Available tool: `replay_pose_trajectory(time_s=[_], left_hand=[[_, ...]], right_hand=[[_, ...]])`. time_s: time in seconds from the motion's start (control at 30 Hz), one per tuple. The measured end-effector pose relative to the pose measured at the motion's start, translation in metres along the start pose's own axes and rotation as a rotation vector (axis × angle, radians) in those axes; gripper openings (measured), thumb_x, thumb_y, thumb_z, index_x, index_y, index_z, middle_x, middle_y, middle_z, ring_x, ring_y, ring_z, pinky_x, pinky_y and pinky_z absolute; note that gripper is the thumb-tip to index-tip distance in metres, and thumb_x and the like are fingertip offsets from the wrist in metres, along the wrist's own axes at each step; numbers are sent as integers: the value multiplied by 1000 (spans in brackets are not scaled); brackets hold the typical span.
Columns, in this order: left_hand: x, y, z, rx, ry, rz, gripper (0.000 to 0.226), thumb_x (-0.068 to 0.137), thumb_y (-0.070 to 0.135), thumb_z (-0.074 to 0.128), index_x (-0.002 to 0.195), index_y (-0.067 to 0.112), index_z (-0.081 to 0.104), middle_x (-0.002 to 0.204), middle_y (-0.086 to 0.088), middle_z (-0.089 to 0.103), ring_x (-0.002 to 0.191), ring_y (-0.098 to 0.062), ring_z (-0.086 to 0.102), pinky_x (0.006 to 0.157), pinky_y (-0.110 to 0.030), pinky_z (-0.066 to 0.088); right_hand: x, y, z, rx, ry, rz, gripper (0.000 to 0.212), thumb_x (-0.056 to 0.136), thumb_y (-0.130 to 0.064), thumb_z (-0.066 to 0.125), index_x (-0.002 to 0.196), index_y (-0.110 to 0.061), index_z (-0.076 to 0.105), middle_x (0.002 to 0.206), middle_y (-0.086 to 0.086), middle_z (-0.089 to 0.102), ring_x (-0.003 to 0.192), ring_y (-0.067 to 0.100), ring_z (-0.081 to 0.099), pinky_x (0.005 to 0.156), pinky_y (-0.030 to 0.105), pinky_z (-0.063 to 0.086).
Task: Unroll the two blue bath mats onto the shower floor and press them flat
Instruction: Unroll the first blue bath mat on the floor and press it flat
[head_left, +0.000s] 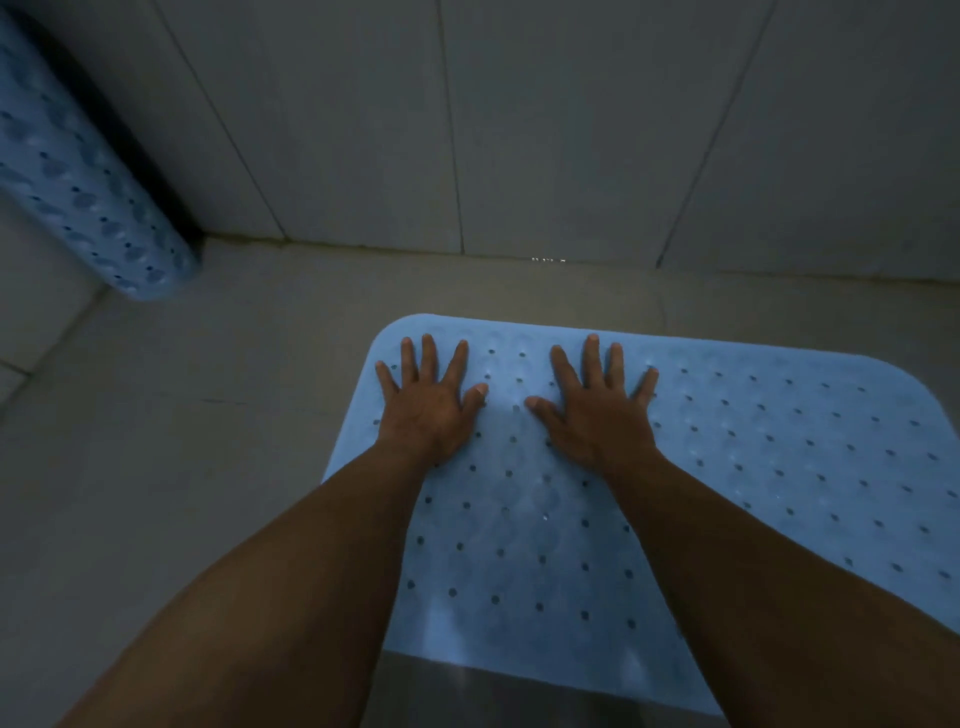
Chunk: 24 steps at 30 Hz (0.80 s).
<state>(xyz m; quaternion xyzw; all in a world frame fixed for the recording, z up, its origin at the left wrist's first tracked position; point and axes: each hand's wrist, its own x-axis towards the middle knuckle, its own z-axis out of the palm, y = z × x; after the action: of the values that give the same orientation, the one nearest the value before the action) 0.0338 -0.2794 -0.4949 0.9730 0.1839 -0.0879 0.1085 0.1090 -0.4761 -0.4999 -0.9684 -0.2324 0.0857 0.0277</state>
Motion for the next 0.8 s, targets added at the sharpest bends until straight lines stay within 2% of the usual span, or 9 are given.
replay_pose_trajectory(time_s=[0.1, 0.23, 0.43, 0.63, 0.8], left_hand=[[6, -4, 8, 20, 30, 24, 71, 93, 73, 11, 155, 44, -7, 165, -6, -16, 148, -37, -22, 114, -64, -15], [5, -6, 15, 22, 87, -11, 70, 90, 77, 9, 153, 49, -3, 166, -2, -10, 150, -36, -16, 116, -64, -10], [5, -5, 15, 2, 113, -47, 68, 94, 70, 6, 155, 43, -9, 166, 3, -7, 151, -32, -13, 118, -61, -7], [8, -3, 13, 21, 40, -101, 71, 92, 73, 4, 153, 43, -15, 165, 4, -17, 150, -29, -21, 117, -60, -11], [8, 0, 9, 12, 34, -121, 73, 90, 75, 8, 154, 45, -10, 166, 2, -13, 150, -29, -18, 117, -61, -10]], right_hand=[[7, 1, 9, -5, 37, -8, 72, 91, -75, 11, 155, -43, -2, 166, 3, -5, 151, 33, -5, 111, 72, -4], [10, 5, 10, -39, 34, -59, 66, 93, -72, 7, 152, -48, -8, 166, 0, -2, 152, 30, -2, 110, 73, -1], [11, 5, 3, -43, -34, -62, 67, 91, -74, 0, 151, -48, -14, 165, -1, -15, 151, 27, -12, 112, 70, -7], [16, 5, 1, -20, -44, -80, 67, 92, -74, 3, 152, -48, -11, 165, -1, -11, 152, 26, -11, 114, 67, -9], [15, 5, 1, 19, -23, -72, 66, 92, -74, 5, 153, -49, -6, 166, 0, -7, 152, 26, -8, 115, 65, -8]])
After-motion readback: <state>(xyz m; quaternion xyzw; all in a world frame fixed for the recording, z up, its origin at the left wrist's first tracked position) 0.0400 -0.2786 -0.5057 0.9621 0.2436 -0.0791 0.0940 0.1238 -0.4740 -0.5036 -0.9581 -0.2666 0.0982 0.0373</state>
